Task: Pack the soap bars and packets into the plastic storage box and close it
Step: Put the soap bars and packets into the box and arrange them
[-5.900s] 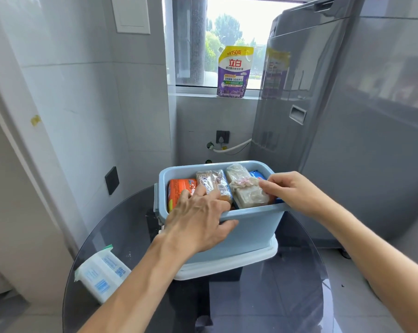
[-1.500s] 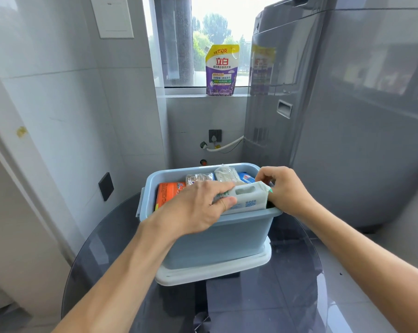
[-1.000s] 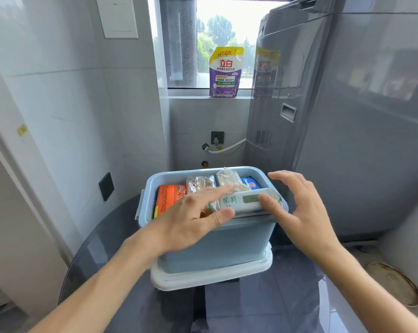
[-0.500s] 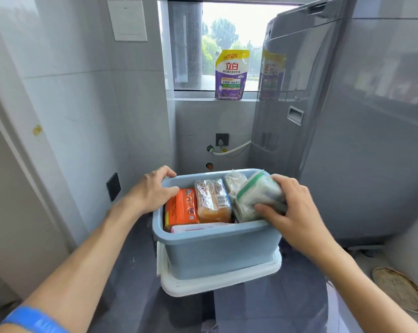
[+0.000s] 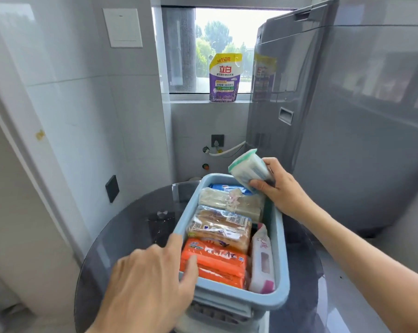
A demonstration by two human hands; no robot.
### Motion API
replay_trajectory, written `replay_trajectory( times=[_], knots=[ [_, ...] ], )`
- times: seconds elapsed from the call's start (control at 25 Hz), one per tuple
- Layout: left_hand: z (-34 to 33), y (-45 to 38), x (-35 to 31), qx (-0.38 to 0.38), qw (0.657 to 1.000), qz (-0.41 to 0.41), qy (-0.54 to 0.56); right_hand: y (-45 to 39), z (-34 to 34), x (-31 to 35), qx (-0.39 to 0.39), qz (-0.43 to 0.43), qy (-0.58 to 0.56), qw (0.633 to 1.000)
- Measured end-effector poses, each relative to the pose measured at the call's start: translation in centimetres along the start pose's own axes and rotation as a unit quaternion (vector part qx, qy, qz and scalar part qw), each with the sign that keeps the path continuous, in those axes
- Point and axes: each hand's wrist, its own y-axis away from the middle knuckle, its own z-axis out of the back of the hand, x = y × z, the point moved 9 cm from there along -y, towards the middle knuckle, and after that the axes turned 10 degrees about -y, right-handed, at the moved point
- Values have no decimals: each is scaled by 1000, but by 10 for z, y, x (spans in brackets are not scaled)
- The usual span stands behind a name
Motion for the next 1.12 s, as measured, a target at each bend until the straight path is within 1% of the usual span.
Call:
replay_trajectory(
  times=[0.04,0.08,0.12,0.16,0.2,0.24,0.28,0.32,0.36,0.44,0.48,0.52,0.56,0.64,0.68,0.72,0.76,0.8,0.84,0.88,0.92,0.96,1.0,1.04,1.08,1.12],
  knots=[
    [1,1,5,-9,999,7,52,6,4,0,-42,-17,-44,998],
    [-1,-1,10,2,996,-4,88,16,10,0,-99,-34,-90,990],
    [-2,-9,8,1,991,-57,119,29,16,-2,-158,-54,-141,976],
    [-1,-20,3,-16,982,-120,144,44,22,-7,-212,-74,-205,953],
    [-1,-31,-4,-32,967,-184,173,59,24,-13,-256,-93,-275,922],
    [-7,-41,-14,-18,948,-231,217,71,24,-17,-287,-110,-339,889],
    [-17,-47,-23,13,925,-256,281,81,21,-21,-308,-123,-382,863],
    [-24,-49,-29,38,897,-254,358,86,18,-21,-317,-126,-398,852],
    [-30,-49,-31,57,868,-226,438,87,15,-20,-315,-121,-398,853],
    [-42,-41,-27,71,816,-147,555,75,10,-18,-284,-105,-391,869],
    [-46,-36,-26,59,804,-115,580,66,9,-18,-264,-102,-385,878],
    [-46,-31,-27,43,805,-86,586,54,7,-19,-238,-103,-381,888],
    [-45,-28,-31,25,818,-64,571,42,6,-20,-212,-108,-376,896],
    [-40,-22,-48,6,869,-60,491,20,3,-17,-164,-117,-353,914],
    [-38,-24,-54,16,888,-66,455,13,3,-15,-147,-115,-332,925],
    [-35,-33,-56,39,893,-74,443,8,4,-14,-142,-110,-309,934],
    [-34,-47,-58,69,886,-86,450,7,7,-14,-152,-107,-288,939],
    [-31,-64,-61,82,890,-108,436,11,14,-15,-179,-111,-271,939],
    [-26,-85,-66,62,911,-149,381,15,22,-18,-213,-120,-257,935],
    [-22,-107,-77,28,935,-200,292,20,29,-21,-244,-135,-245,928],
    [-26,-124,-92,17,945,-256,202,25,35,-23,-268,-152,-229,923],
    [-36,-136,-107,33,943,-304,128,28,39,-22,-283,-163,-202,923],
    [-49,-146,-119,65,938,-331,85,29,40,-18,-288,-161,-168,929],
    [-62,-153,-125,93,933,-340,70,28,39,-11,-285,-149,-134,937],
    [-69,-157,-128,101,932,-341,72,26,36,-2,-279,-130,-101,946],
    [-72,-159,-130,94,933,-337,86,24,35,7,-275,-109,-70,953]
  ],
)
